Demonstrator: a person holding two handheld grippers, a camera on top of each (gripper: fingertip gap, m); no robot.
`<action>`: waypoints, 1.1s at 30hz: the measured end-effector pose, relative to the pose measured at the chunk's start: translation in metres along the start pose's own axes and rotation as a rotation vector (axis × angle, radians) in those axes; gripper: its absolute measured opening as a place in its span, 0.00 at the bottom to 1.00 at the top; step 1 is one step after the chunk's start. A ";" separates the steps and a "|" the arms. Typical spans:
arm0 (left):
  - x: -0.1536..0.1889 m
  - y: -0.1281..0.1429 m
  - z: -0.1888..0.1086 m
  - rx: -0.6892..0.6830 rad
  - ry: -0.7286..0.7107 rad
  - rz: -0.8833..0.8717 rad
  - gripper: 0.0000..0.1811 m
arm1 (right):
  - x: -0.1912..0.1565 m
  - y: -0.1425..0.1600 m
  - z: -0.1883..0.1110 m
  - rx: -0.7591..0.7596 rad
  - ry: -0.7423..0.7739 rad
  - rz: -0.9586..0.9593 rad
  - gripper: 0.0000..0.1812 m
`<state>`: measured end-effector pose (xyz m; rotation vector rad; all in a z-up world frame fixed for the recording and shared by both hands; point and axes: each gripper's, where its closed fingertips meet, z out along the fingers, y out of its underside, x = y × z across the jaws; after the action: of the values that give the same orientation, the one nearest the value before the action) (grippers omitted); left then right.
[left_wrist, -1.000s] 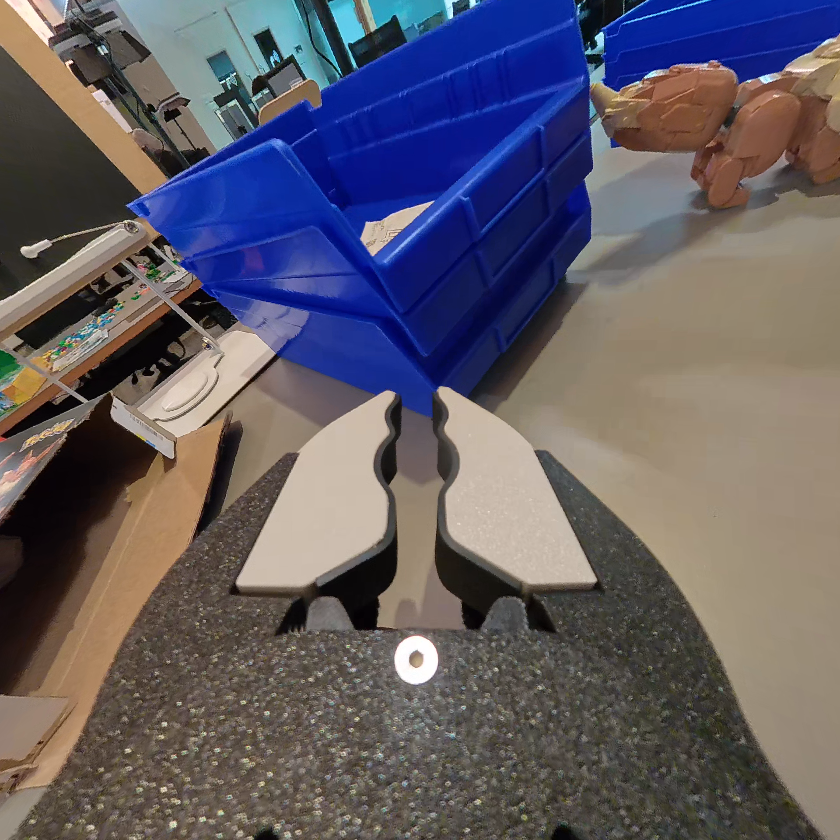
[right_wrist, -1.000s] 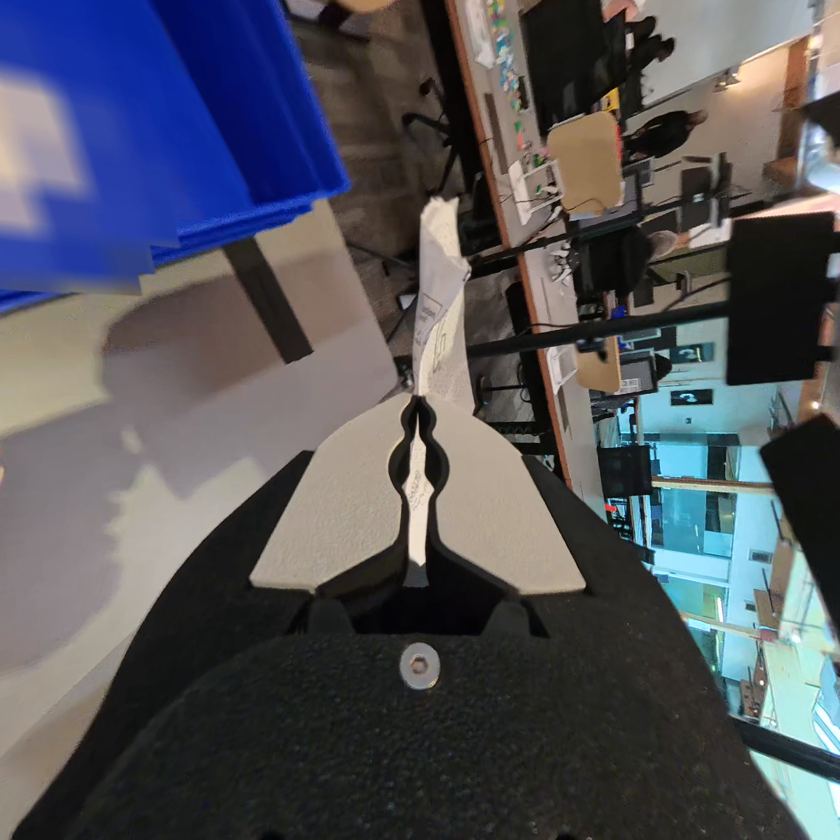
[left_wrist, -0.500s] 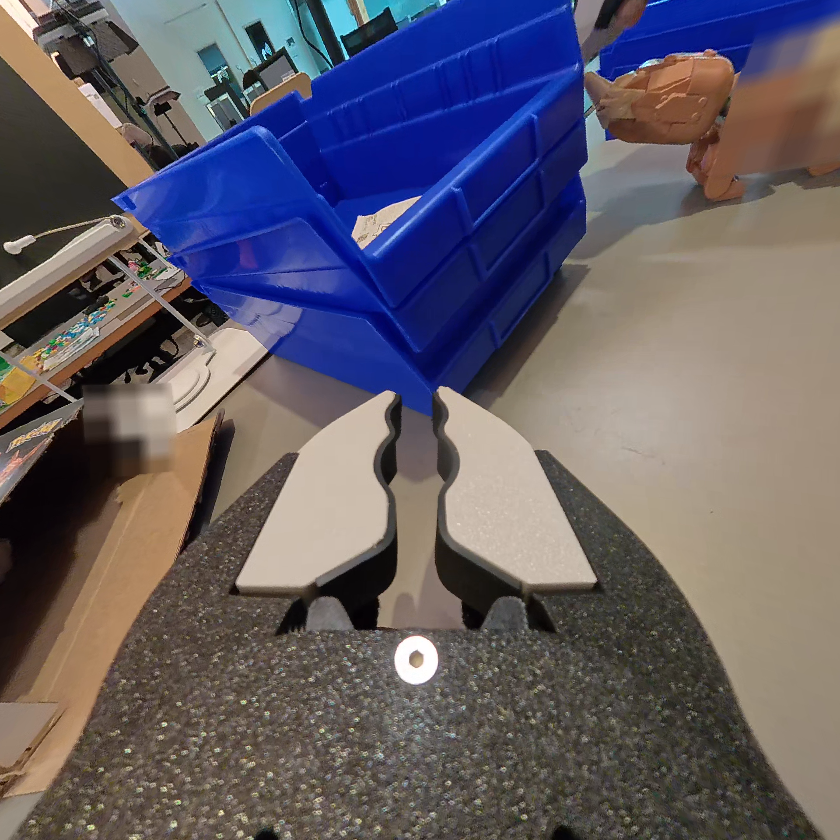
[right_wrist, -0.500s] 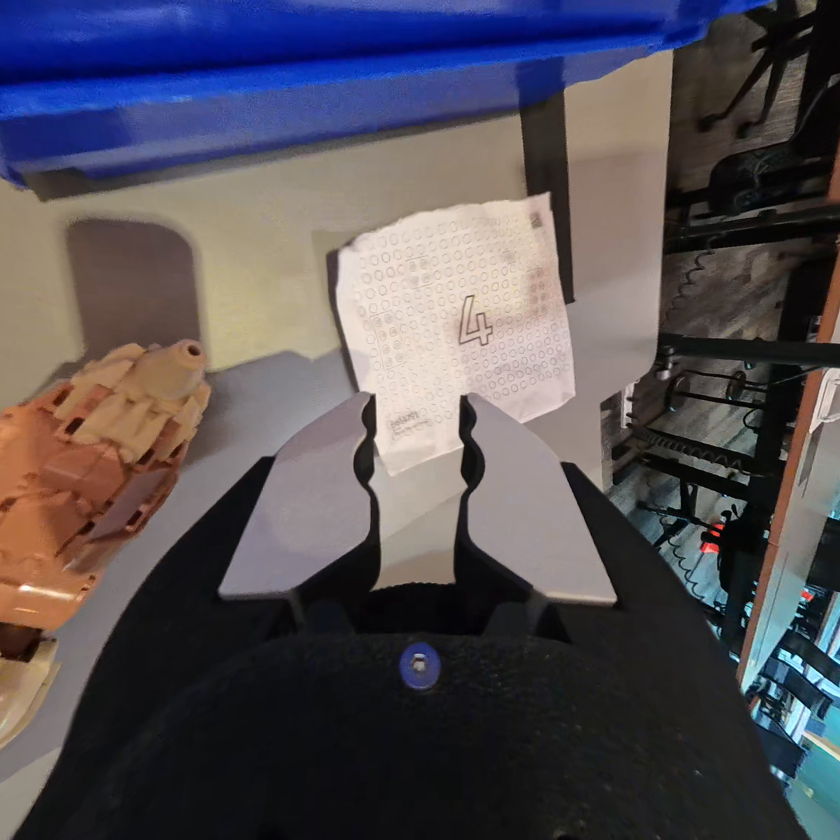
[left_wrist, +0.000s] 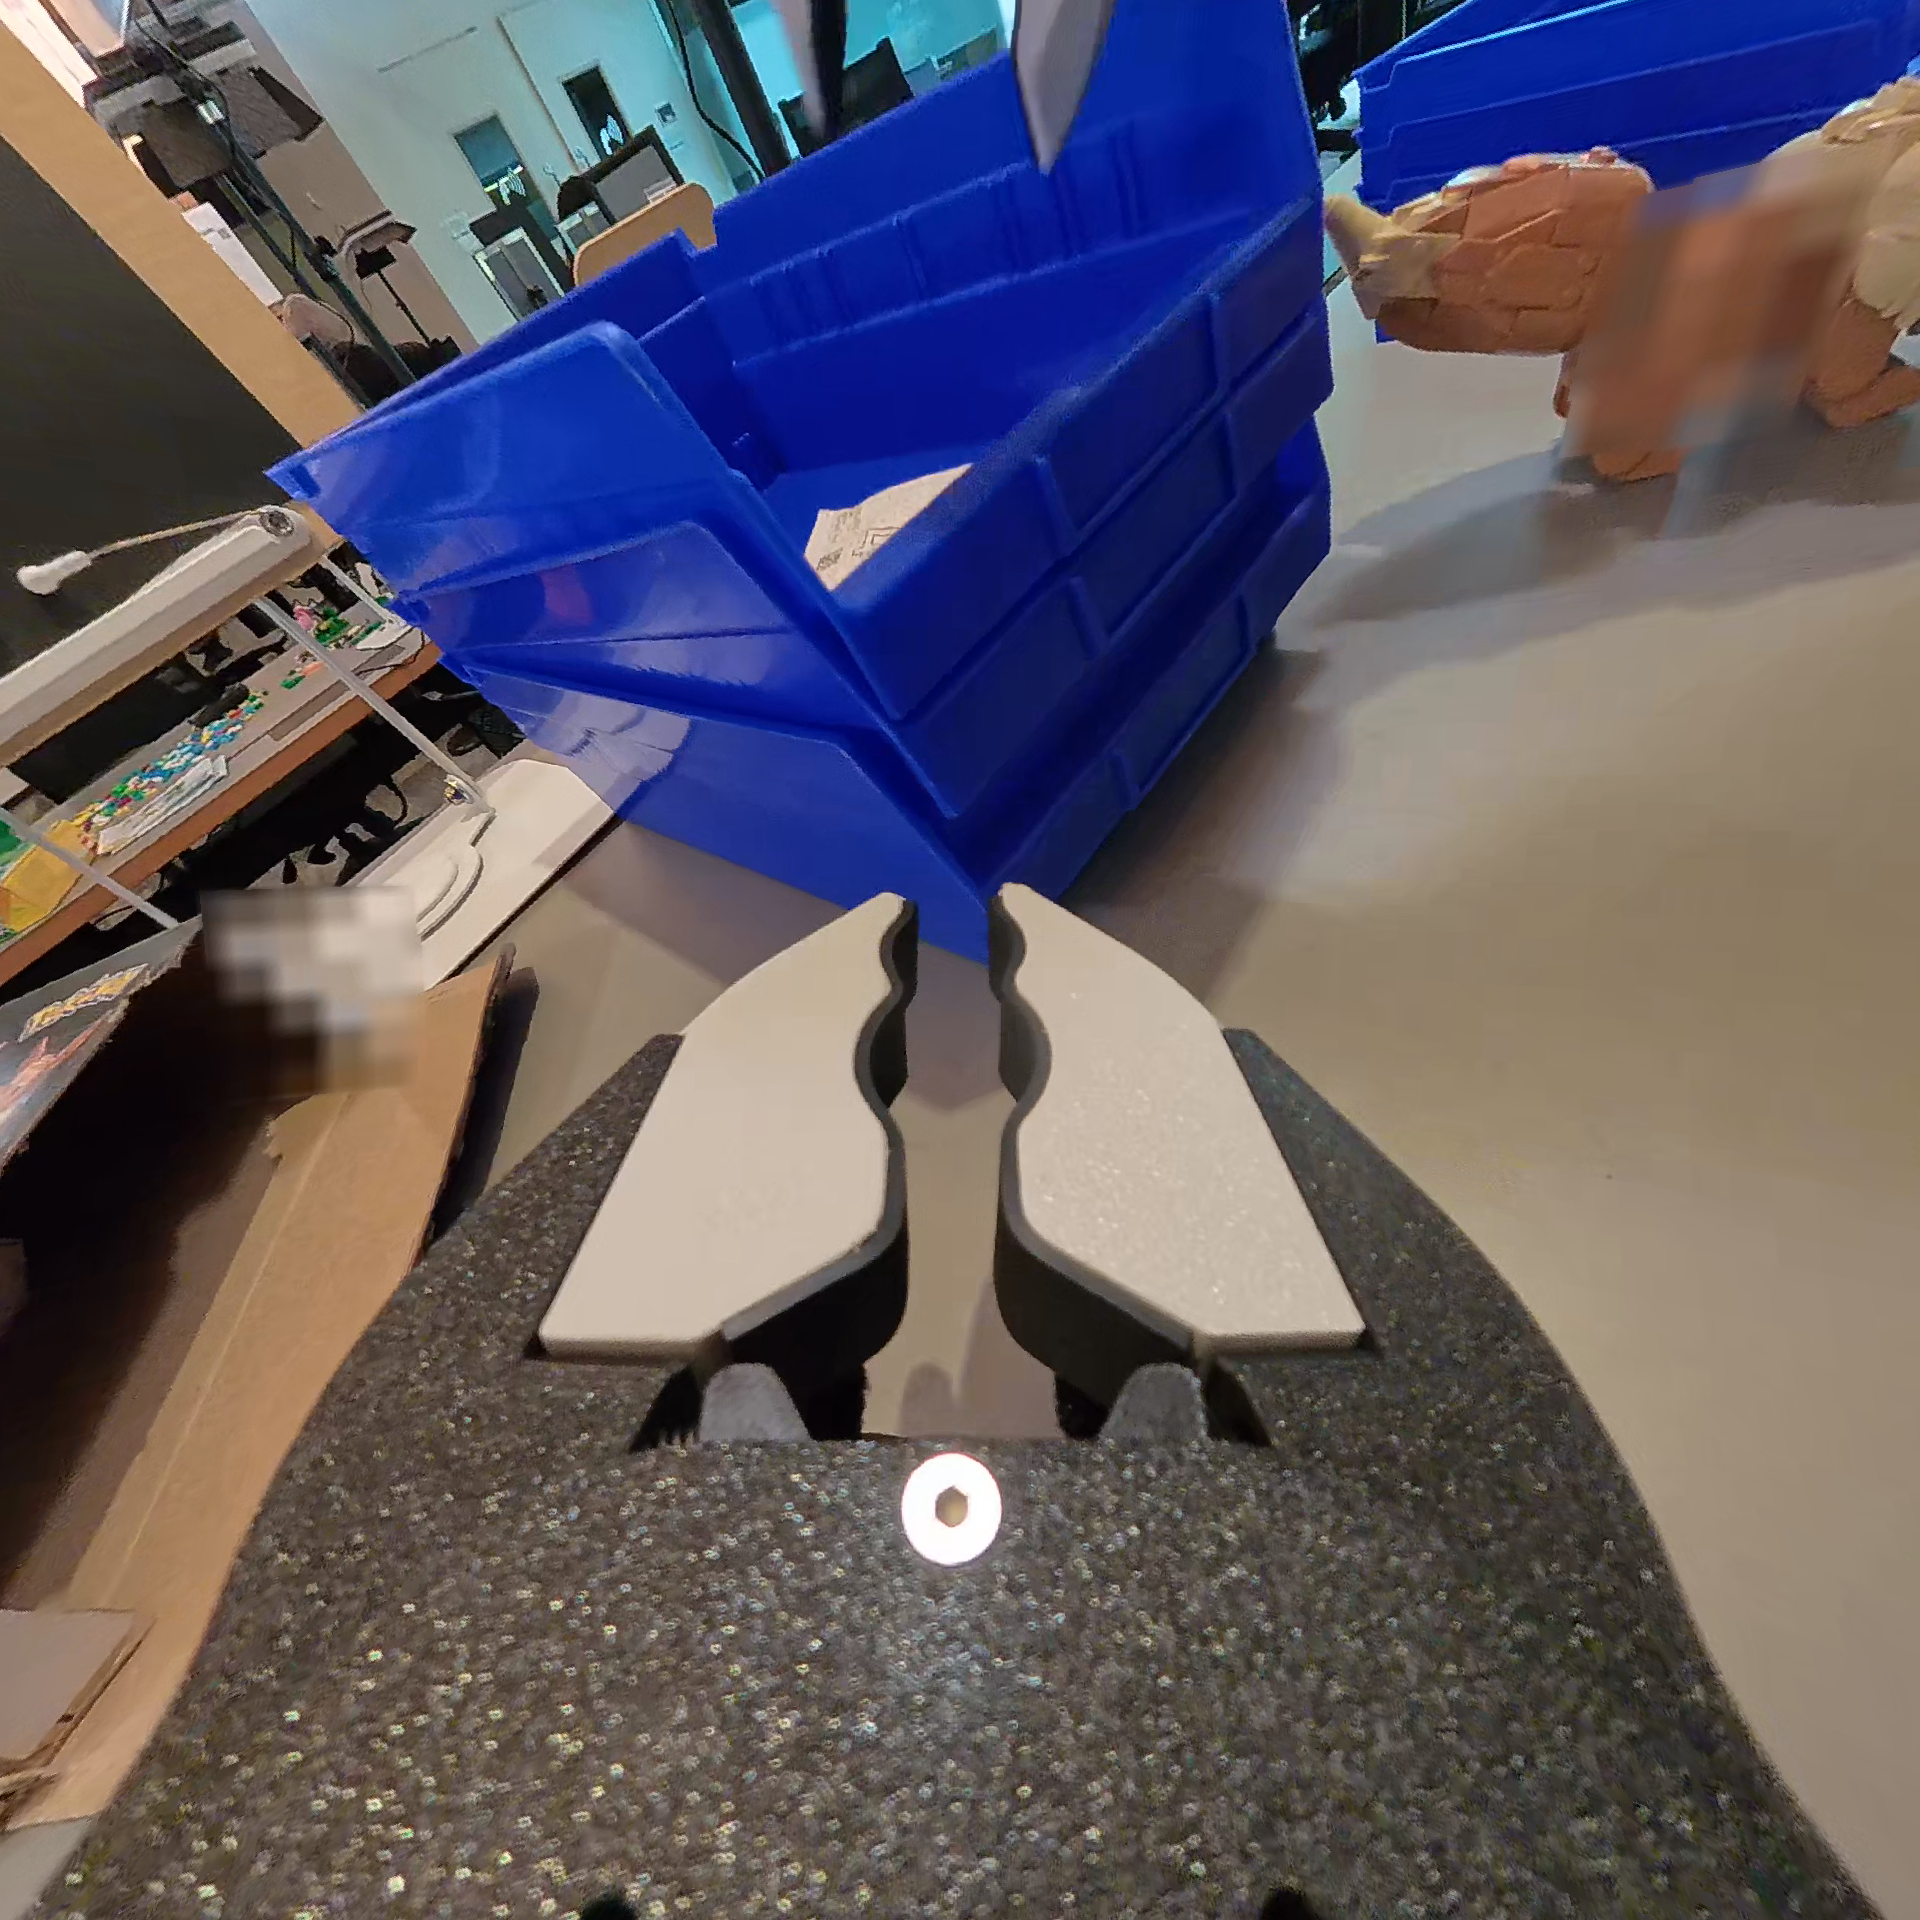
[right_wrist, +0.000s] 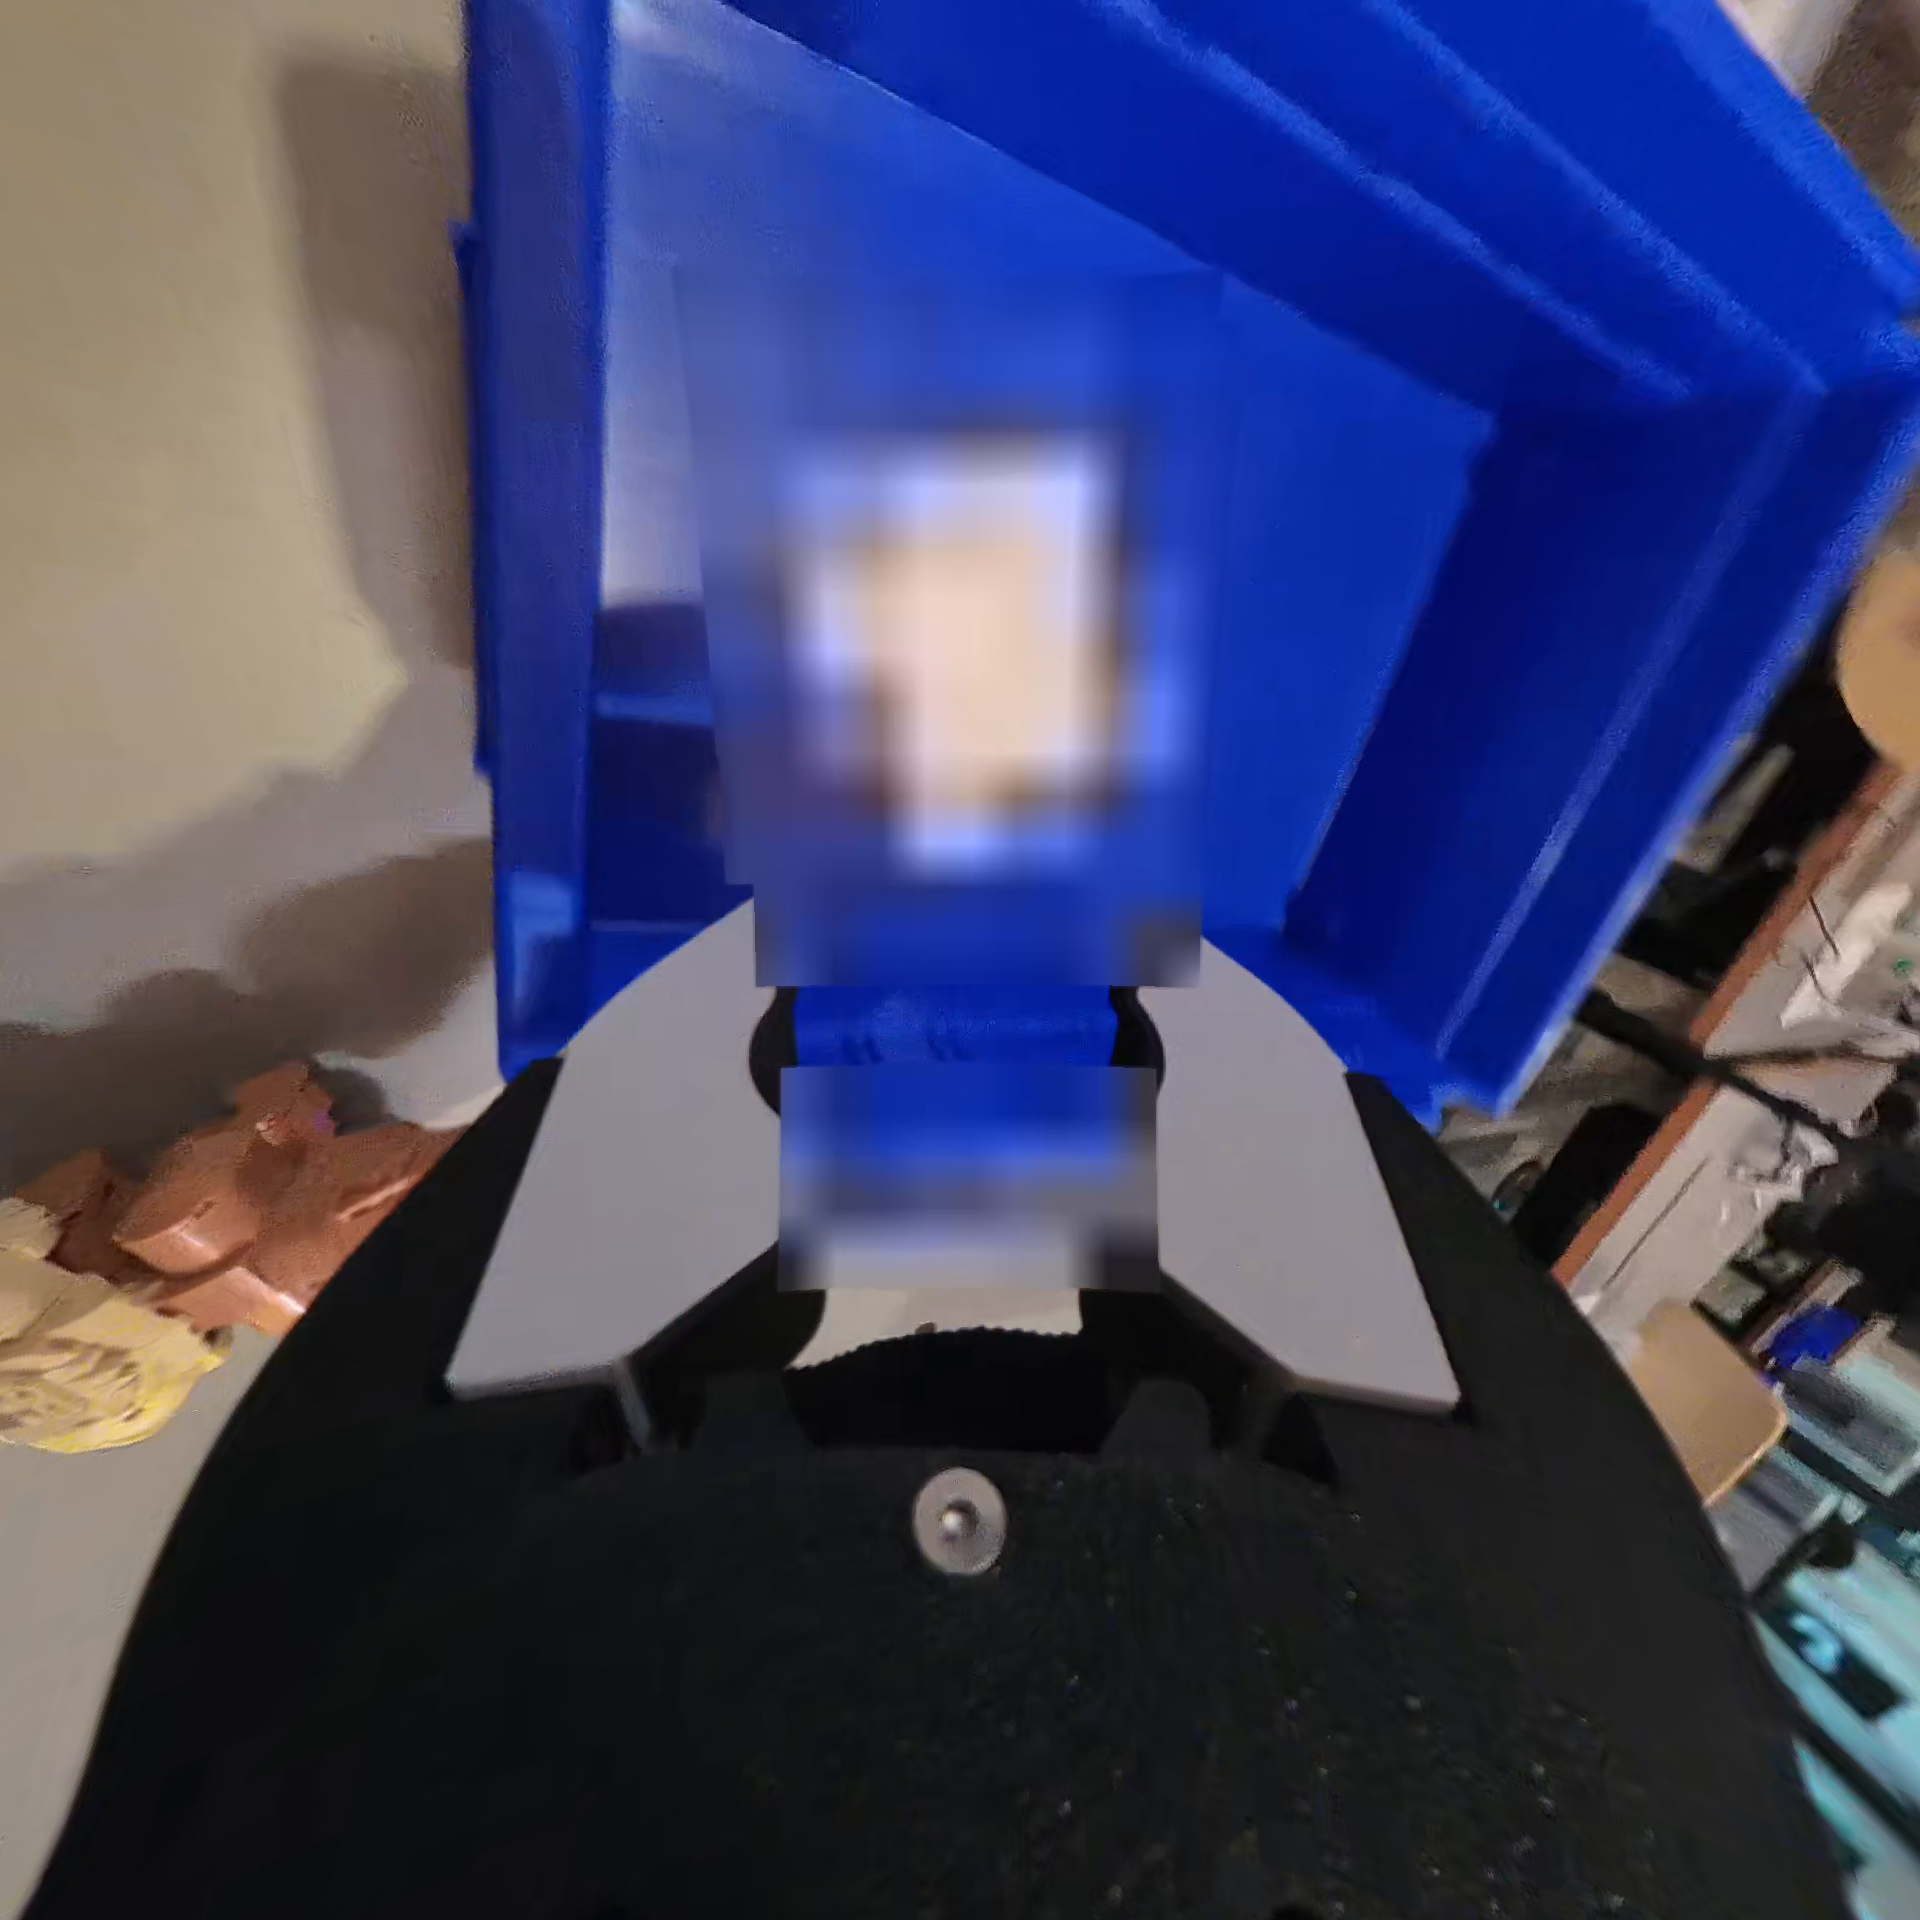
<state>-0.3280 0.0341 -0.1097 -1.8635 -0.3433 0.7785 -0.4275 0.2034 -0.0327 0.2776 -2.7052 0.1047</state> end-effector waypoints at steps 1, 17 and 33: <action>-0.001 -0.001 -0.001 0.004 -0.003 -0.002 0.07 | -0.002 -0.011 0.014 -0.026 -0.040 -0.041 0.34; -0.001 -0.009 -0.006 0.036 0.010 -0.021 0.07 | -0.002 -0.030 0.104 -0.173 -0.417 -0.010 0.38; 0.005 -0.010 -0.006 0.039 0.024 -0.016 0.07 | 0.060 0.086 -0.046 0.063 0.255 0.313 0.03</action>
<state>-0.3197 0.0368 -0.1010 -1.8299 -0.3253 0.7457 -0.4813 0.2817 0.0311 -0.1365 -2.4721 0.2952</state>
